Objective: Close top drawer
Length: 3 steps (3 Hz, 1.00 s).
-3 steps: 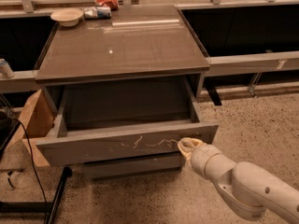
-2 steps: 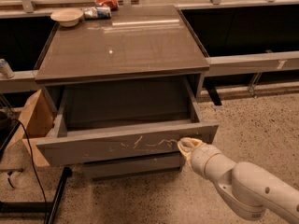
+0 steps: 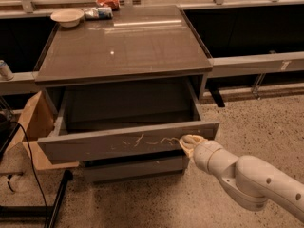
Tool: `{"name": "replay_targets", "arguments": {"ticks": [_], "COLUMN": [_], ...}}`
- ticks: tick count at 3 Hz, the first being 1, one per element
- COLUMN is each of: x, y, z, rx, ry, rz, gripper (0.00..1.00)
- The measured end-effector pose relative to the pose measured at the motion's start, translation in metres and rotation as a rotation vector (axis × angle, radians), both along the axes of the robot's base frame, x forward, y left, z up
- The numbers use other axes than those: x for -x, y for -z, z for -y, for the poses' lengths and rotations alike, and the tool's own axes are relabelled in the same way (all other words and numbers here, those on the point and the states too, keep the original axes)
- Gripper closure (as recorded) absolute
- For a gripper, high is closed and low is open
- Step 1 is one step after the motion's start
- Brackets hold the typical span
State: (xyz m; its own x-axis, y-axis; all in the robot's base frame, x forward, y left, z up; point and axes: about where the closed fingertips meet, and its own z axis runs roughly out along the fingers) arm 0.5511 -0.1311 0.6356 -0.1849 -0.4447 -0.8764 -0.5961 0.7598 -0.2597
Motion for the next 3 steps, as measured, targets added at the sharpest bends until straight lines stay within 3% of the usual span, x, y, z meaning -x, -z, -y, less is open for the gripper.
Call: {"name": "replay_targets", "arguments": {"ticks": [3], "x": [-0.040], "y": [0.009], "z": [-0.013], "rx": [-0.021], "ry": [-0.094], "rz": [-0.001], "gripper": [1.00]}}
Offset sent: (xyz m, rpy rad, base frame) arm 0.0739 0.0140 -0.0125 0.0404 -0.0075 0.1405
